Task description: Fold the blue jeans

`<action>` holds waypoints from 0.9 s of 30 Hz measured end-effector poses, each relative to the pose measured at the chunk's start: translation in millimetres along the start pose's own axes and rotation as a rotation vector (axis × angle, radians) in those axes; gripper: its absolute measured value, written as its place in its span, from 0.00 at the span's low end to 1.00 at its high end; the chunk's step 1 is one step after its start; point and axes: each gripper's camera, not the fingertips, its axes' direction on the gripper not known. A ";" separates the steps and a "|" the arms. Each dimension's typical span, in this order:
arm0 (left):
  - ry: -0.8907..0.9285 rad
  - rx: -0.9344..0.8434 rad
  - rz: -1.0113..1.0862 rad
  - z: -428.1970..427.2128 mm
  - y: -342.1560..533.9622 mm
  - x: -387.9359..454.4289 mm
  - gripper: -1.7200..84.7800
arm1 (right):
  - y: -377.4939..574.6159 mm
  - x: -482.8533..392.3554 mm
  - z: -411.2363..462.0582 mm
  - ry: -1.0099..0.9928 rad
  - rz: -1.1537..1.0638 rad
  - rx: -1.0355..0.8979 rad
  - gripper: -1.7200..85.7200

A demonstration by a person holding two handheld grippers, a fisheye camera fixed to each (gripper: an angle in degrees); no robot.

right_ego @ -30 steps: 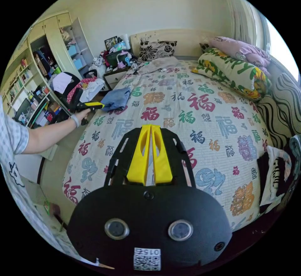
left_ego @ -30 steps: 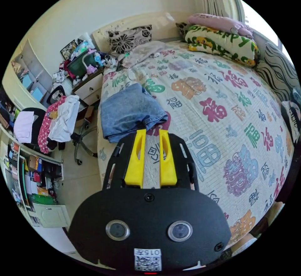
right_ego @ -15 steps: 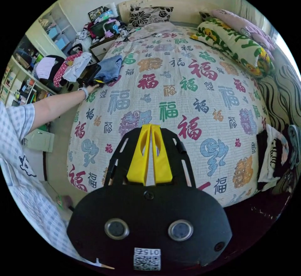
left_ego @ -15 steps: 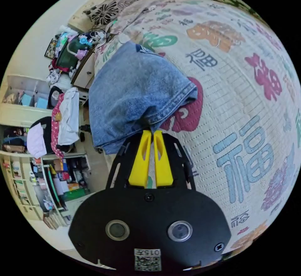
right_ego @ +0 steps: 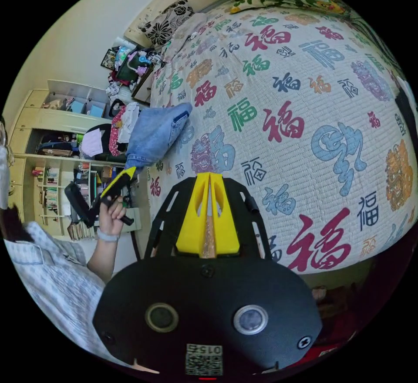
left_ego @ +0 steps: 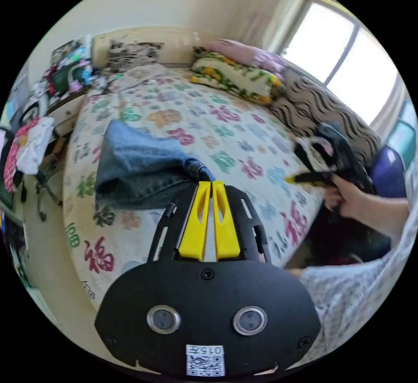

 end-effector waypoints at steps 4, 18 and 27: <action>0.221 -0.234 0.134 24.8 36.2 75.4 0.02 | -0.2 34.3 -4.4 0.066 0.038 -0.015 0.01; 0.007 -0.093 -0.638 -6.3 129.5 -101.8 0.11 | -32.0 33.0 72.6 -0.093 -0.214 -0.238 0.01; 0.429 0.086 -0.530 -33.4 83.4 -44.3 0.03 | -57.3 63.7 16.1 -0.018 -0.238 -0.074 0.01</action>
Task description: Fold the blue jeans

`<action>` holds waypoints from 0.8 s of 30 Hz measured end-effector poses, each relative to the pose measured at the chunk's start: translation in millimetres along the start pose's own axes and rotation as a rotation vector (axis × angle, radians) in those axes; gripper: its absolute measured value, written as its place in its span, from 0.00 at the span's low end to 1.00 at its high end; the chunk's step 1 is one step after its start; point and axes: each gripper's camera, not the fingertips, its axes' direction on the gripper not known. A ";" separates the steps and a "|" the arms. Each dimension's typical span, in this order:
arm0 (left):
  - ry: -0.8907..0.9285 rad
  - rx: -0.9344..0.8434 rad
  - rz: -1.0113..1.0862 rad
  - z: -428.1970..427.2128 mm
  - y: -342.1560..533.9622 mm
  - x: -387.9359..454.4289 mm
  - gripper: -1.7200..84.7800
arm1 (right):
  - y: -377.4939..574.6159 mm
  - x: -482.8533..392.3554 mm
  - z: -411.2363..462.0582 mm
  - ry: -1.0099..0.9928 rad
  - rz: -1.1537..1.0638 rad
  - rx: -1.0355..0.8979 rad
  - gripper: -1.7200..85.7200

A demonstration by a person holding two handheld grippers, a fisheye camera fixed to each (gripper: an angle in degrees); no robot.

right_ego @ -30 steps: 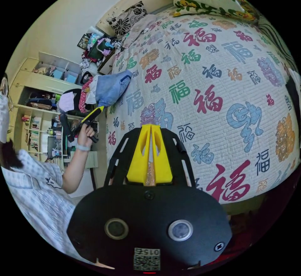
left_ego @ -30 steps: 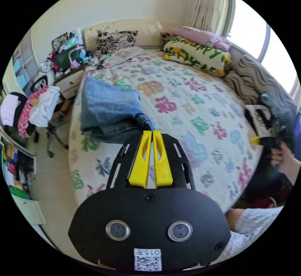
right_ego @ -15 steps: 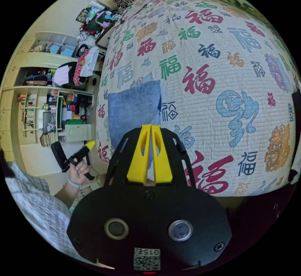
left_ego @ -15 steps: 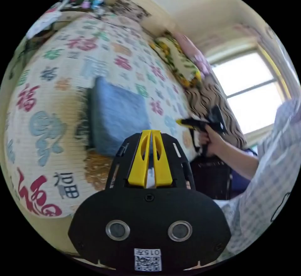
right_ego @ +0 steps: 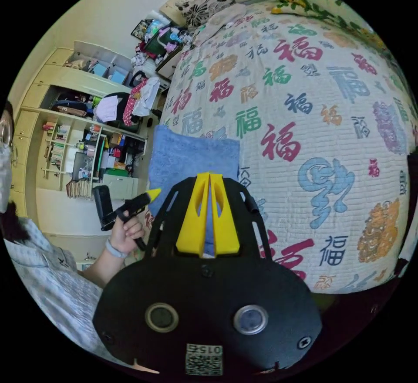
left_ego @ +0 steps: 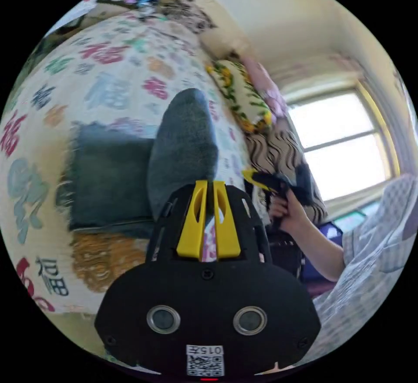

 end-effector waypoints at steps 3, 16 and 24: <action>0.142 -0.135 0.150 40.9 0.5 45.6 0.02 | -2.1 24.8 -50.4 -0.010 0.044 0.166 0.02; -0.448 0.040 -0.280 -90.9 21.2 -107.0 0.13 | -29.4 -43.7 126.4 -0.232 -0.180 -0.259 0.12; -0.256 -0.080 -0.200 -60.3 32.4 -90.5 0.02 | -65.1 -78.7 243.8 -0.186 -0.152 -0.480 0.17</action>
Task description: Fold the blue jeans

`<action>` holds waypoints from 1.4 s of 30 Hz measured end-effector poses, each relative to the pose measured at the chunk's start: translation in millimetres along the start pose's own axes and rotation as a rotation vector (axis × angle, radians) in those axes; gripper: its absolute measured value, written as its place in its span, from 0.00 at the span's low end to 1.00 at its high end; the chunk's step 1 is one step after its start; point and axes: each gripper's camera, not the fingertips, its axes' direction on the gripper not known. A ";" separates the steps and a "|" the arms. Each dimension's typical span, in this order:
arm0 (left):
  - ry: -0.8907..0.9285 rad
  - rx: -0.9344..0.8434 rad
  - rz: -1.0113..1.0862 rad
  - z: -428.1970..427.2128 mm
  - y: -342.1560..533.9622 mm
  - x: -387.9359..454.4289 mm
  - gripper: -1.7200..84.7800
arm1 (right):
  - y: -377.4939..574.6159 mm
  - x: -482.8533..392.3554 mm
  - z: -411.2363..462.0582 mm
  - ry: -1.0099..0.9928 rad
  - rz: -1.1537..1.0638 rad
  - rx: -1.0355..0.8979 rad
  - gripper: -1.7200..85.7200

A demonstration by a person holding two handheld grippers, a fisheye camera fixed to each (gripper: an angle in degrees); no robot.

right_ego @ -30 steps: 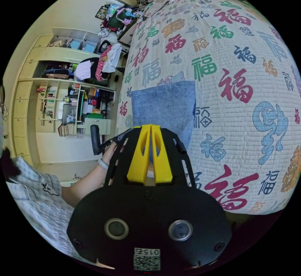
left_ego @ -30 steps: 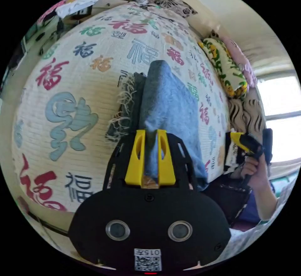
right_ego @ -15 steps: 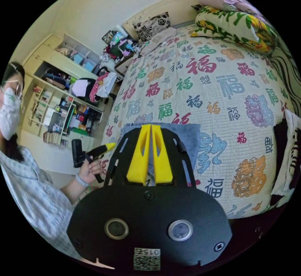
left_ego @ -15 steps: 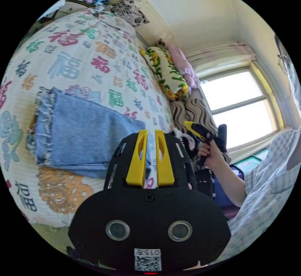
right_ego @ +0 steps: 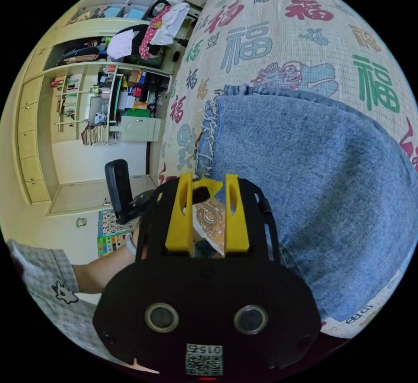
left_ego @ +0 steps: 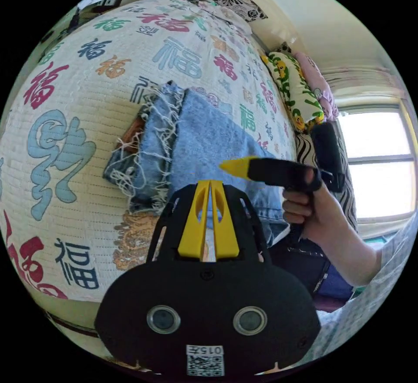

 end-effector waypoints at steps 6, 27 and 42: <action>-0.108 0.123 0.007 -42.0 28.5 10.3 0.03 | -49.2 -16.8 38.3 0.132 0.060 -0.129 0.24; -0.011 0.062 -0.107 -113.3 8.0 -26.4 0.16 | -49.3 -22.4 8.3 0.281 0.249 0.015 0.05; 0.208 -0.042 -0.034 -165.7 -30.6 50.5 0.03 | 6.7 -60.9 -294.6 0.326 0.013 0.382 0.02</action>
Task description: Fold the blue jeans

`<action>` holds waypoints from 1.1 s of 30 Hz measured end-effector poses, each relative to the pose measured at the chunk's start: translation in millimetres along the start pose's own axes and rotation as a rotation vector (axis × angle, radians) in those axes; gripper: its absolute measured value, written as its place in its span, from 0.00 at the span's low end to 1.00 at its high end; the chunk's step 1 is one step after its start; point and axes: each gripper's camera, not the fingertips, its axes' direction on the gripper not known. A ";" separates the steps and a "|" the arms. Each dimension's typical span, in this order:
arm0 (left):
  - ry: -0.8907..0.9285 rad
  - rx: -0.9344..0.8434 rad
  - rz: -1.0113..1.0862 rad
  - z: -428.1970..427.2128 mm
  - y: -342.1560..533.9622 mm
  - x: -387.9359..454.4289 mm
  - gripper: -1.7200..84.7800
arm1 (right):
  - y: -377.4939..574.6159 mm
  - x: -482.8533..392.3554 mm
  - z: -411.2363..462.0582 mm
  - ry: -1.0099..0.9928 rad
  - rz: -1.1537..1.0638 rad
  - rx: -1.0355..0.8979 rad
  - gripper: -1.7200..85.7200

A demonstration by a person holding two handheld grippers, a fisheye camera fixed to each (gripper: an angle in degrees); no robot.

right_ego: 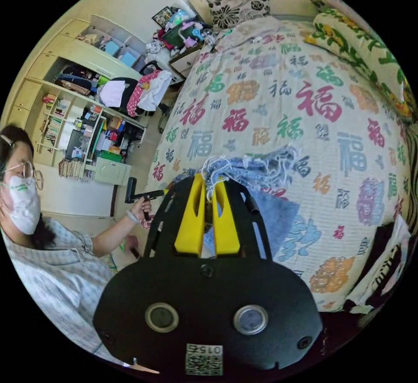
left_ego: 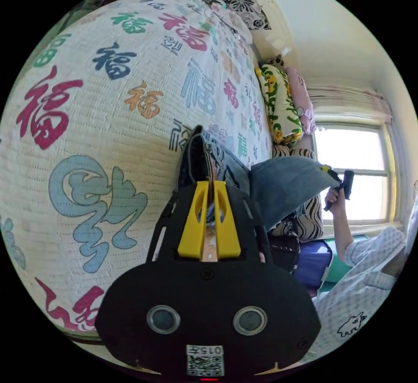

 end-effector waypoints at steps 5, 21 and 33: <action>-0.044 0.041 0.148 -50.0 -21.8 63.8 0.02 | -37.1 18.5 -108.3 0.181 -0.015 0.118 0.02; -0.475 0.322 -0.105 -163.4 -38.4 119.9 0.07 | -85.4 214.7 -50.4 0.261 0.459 -0.031 0.08; -0.871 -0.224 0.521 -14.3 -172.8 240.5 0.12 | -255.1 98.3 130.6 0.455 -0.493 -0.373 0.14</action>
